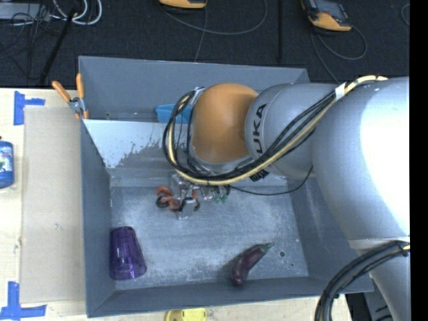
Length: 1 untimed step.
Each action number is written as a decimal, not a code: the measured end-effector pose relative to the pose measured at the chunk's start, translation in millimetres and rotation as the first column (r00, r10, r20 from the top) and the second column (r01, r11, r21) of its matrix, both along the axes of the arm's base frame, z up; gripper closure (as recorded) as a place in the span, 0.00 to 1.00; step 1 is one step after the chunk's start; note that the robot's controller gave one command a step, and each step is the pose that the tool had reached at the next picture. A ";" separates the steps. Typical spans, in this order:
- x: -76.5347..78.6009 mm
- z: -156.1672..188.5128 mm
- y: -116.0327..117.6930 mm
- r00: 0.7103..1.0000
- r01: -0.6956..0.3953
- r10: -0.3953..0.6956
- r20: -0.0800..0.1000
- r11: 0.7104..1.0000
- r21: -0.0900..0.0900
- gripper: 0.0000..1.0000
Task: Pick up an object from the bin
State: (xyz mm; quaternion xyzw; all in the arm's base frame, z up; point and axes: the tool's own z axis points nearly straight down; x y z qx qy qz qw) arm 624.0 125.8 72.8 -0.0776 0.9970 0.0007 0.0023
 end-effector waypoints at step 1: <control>1.4 52.1 0.1 1.000 0.003 -0.003 -0.001 1.000 -0.001 1.00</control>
Offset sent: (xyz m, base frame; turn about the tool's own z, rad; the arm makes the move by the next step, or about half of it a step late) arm -0.0002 0.0000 0.0136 0.0000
